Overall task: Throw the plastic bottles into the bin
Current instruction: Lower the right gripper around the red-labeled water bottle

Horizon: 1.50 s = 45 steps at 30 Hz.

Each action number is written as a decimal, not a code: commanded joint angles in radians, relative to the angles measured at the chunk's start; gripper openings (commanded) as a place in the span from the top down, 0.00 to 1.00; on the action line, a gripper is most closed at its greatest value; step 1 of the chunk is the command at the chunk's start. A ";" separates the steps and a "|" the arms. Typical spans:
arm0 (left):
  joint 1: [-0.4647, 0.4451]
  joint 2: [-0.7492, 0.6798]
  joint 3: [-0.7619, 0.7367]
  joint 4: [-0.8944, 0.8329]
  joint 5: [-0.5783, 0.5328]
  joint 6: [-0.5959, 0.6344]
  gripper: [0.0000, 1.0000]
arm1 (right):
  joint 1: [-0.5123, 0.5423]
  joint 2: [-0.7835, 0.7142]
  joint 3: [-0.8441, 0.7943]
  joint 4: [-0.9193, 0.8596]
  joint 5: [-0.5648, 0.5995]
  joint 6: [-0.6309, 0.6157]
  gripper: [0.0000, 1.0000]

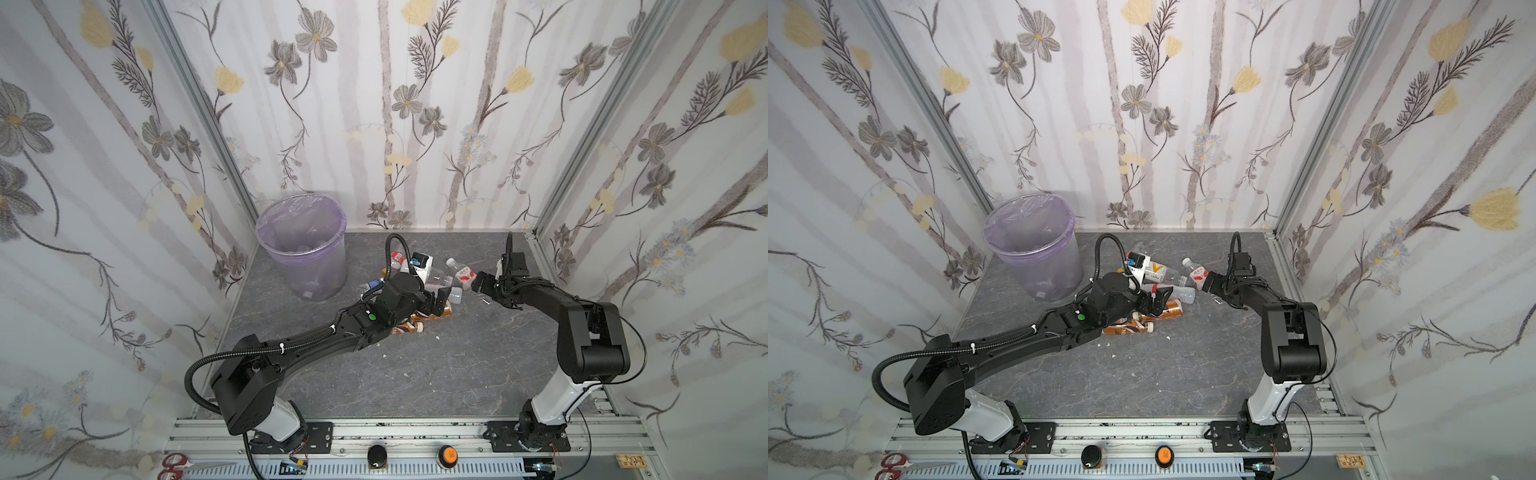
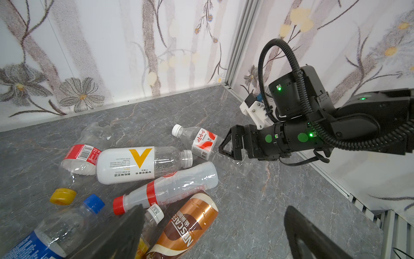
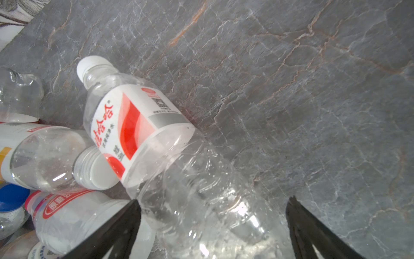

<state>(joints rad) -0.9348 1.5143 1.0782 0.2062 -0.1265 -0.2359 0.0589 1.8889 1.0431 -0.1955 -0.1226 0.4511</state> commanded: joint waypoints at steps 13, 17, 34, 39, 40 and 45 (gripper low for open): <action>0.000 -0.040 -0.049 0.052 0.005 0.003 0.00 | 0.074 -0.043 0.004 -0.048 0.171 -0.122 0.00; -0.002 -0.048 -0.057 0.052 0.003 0.003 0.00 | 0.079 -0.032 0.005 -0.066 0.196 -0.129 0.00; 0.005 -0.021 -0.032 0.027 0.059 -0.018 0.00 | 0.101 0.008 0.025 -0.096 0.202 -0.144 0.10; 0.005 -0.019 -0.027 0.018 0.065 -0.019 0.00 | 0.105 0.012 0.026 -0.104 0.208 -0.150 0.13; 0.005 -0.020 -0.027 0.017 0.064 -0.017 0.00 | 0.105 0.015 0.028 -0.106 0.210 -0.152 0.14; 0.005 -0.024 -0.034 0.015 0.064 -0.018 0.00 | 0.110 0.023 0.037 -0.118 0.215 -0.153 0.14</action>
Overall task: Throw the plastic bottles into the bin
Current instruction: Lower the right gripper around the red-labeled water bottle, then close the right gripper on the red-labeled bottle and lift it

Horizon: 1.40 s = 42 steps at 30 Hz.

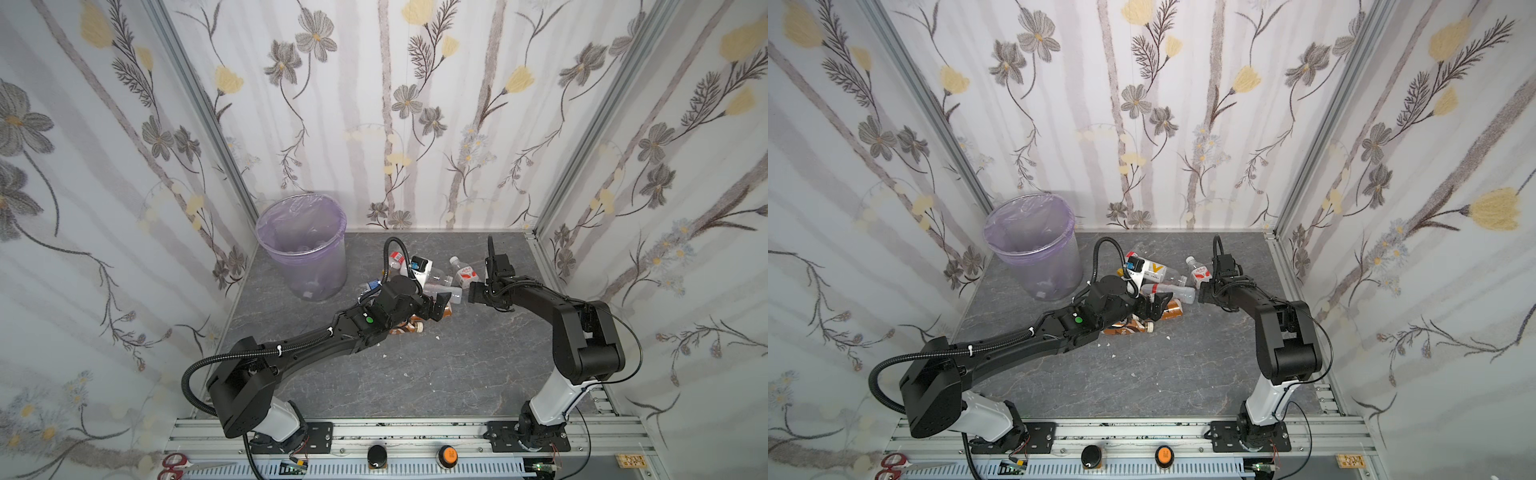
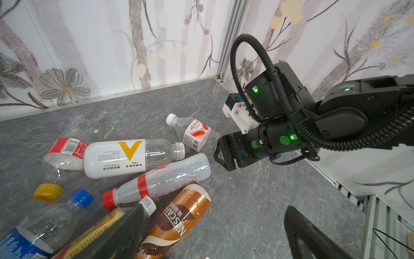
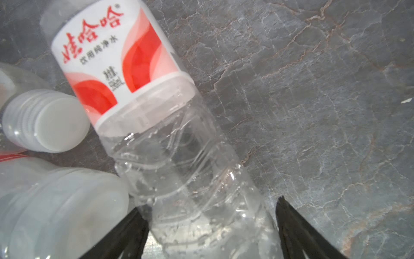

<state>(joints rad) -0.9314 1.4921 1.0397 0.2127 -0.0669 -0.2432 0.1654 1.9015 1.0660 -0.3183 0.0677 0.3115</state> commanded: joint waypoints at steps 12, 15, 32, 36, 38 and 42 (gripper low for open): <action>0.001 -0.003 -0.003 0.007 0.007 -0.003 0.00 | 0.017 0.060 0.091 -0.054 0.039 -0.044 0.12; 0.003 -0.003 -0.006 0.005 0.006 0.001 0.00 | 0.020 0.072 0.111 -0.068 0.047 -0.053 0.12; 0.012 0.018 0.001 0.005 0.024 -0.004 0.00 | 0.043 0.116 0.147 -0.109 0.058 -0.075 0.22; 0.014 0.016 0.002 0.004 0.018 -0.005 0.00 | 0.041 0.092 0.132 -0.093 0.064 -0.068 0.29; 0.015 0.014 0.002 0.002 0.013 -0.013 0.00 | 0.042 0.080 0.127 -0.087 0.067 -0.064 0.33; 0.030 0.006 0.000 -0.004 0.004 -0.050 0.00 | 0.042 0.042 0.104 -0.065 0.081 -0.050 0.35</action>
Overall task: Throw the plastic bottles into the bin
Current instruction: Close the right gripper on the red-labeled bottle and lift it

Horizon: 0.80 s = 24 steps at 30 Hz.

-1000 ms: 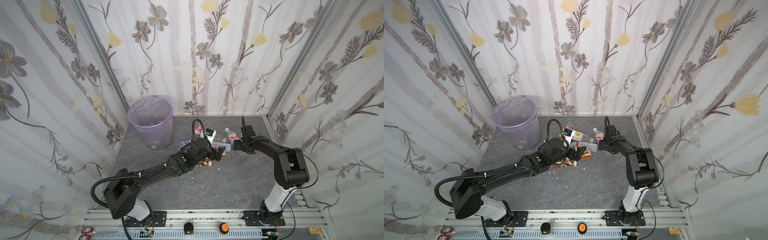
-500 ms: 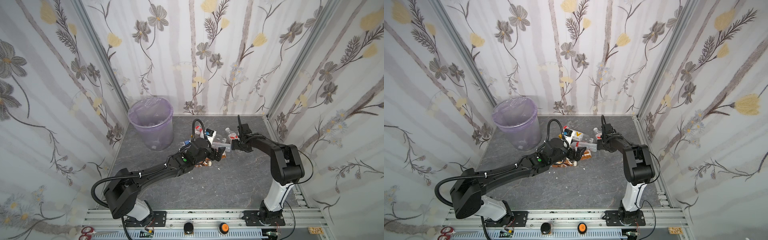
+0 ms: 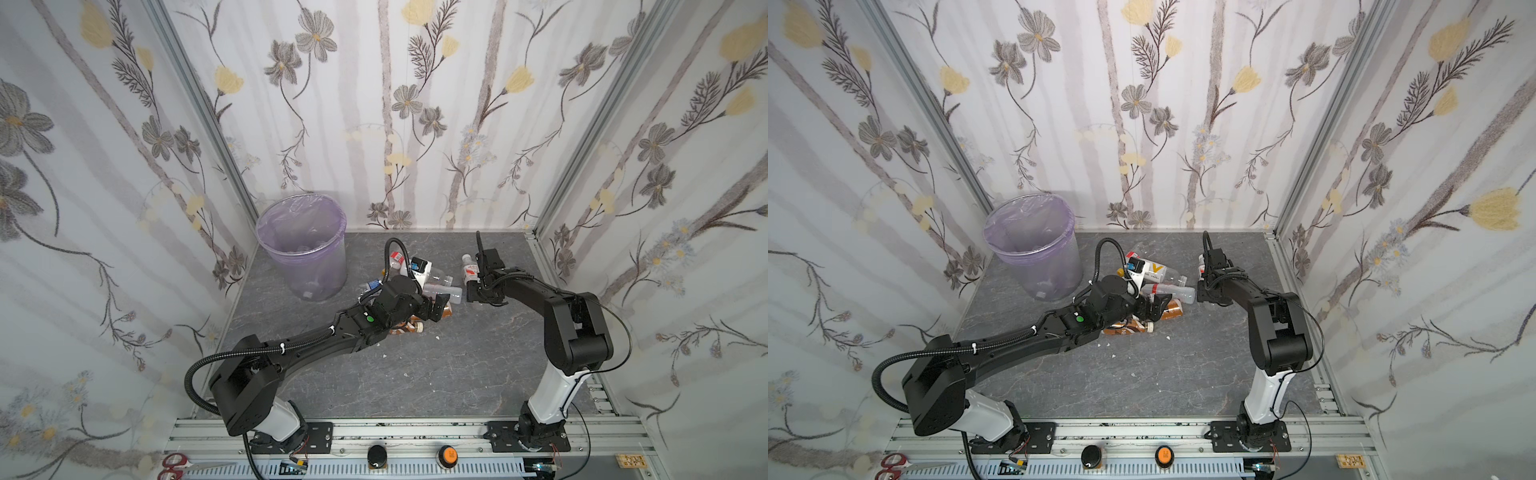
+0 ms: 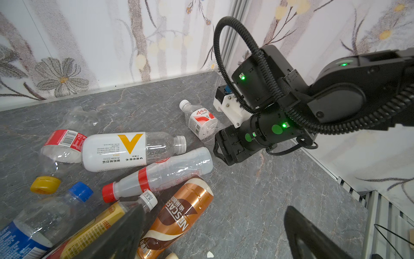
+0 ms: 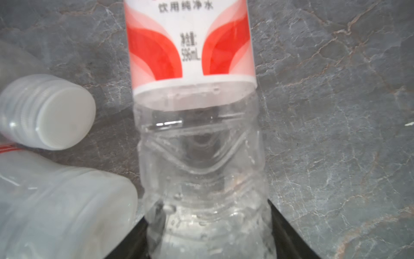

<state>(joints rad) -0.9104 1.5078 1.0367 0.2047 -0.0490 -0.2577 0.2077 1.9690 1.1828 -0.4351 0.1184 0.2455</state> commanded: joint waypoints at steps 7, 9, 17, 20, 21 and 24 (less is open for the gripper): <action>0.081 -0.020 0.039 -0.002 0.071 -0.147 0.00 | 0.002 -0.170 -0.116 0.157 0.001 0.052 0.37; 0.099 -0.008 0.069 -0.002 0.125 -0.178 0.00 | 0.004 -0.208 -0.137 0.182 -0.009 0.059 0.41; 0.108 0.047 0.156 -0.004 0.202 -0.228 0.00 | 0.016 -0.218 -0.153 0.192 -0.055 0.064 0.41; 0.110 0.055 0.158 -0.005 0.205 -0.232 0.00 | 0.023 -0.233 -0.170 0.211 -0.056 0.063 0.41; 0.111 0.057 0.162 -0.006 0.208 -0.234 0.00 | 0.025 -0.242 -0.176 0.217 -0.057 0.061 0.41; 0.121 0.064 0.181 -0.012 0.217 -0.241 0.00 | 0.043 -0.286 -0.192 0.247 -0.065 0.057 0.42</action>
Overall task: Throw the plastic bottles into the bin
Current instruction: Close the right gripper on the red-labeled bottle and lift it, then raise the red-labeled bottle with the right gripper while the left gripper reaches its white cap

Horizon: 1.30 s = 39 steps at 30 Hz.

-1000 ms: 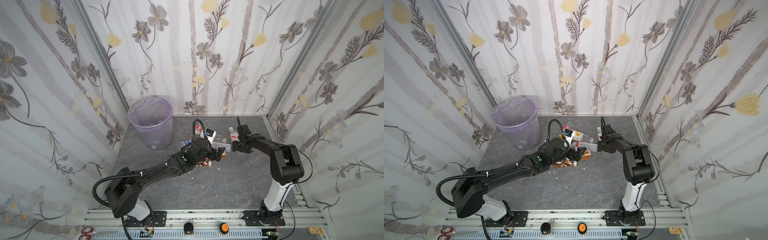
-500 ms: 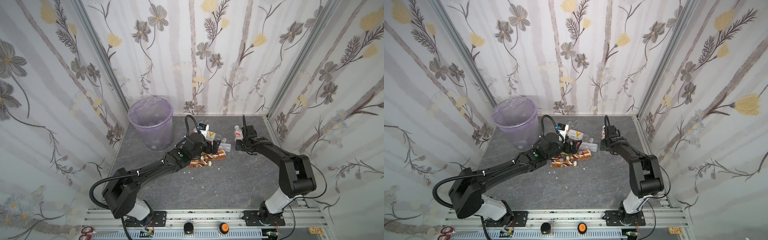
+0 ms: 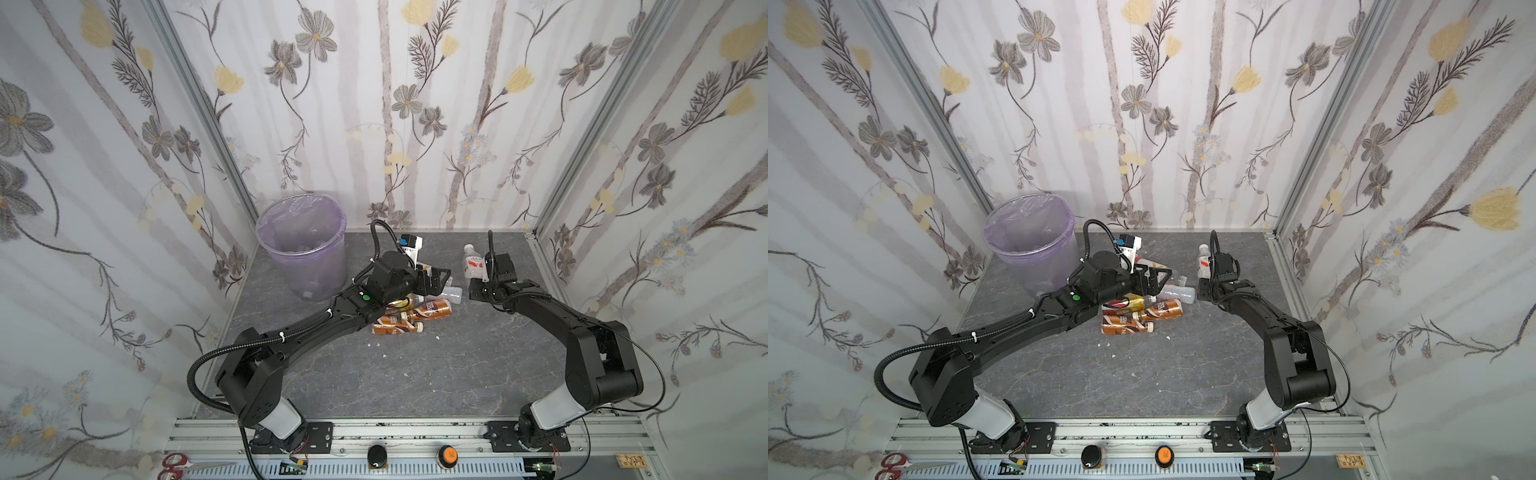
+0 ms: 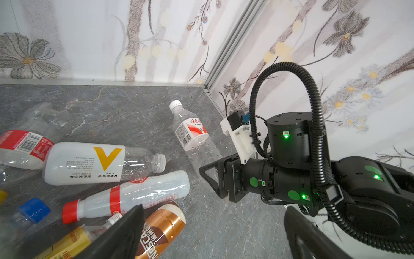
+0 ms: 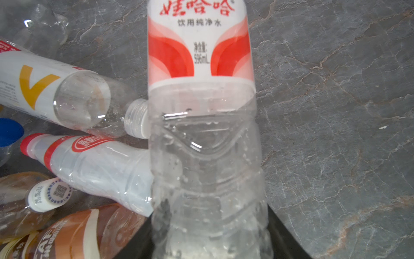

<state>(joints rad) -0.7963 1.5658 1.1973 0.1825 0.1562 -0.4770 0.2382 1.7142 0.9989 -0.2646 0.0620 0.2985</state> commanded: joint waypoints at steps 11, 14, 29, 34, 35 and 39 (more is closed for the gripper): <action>0.105 0.121 0.252 -0.097 0.089 -0.064 0.00 | 0.162 -0.261 -0.097 0.234 0.033 -0.064 0.42; 0.117 0.153 0.326 -0.138 0.084 -0.064 0.00 | 0.189 -0.324 -0.138 0.294 0.028 -0.076 0.43; 0.167 0.258 0.522 -0.173 0.130 -0.132 0.00 | 0.282 -0.484 -0.238 0.471 -0.056 -0.117 0.43; 0.168 0.280 0.553 -0.172 0.144 -0.139 0.01 | 0.304 -0.491 -0.291 0.508 -0.045 -0.120 0.43; 0.167 0.282 0.557 -0.171 0.146 -0.138 0.03 | 0.305 -0.491 -0.296 0.516 -0.046 -0.122 0.43; 0.166 0.293 0.565 -0.171 0.157 -0.138 0.10 | 0.309 -0.489 -0.303 0.525 -0.045 -0.129 0.43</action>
<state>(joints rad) -0.6308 1.8542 1.7473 0.0017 0.2928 -0.6060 0.5442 1.2270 0.7013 0.1947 0.0216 0.1886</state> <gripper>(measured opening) 0.904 0.573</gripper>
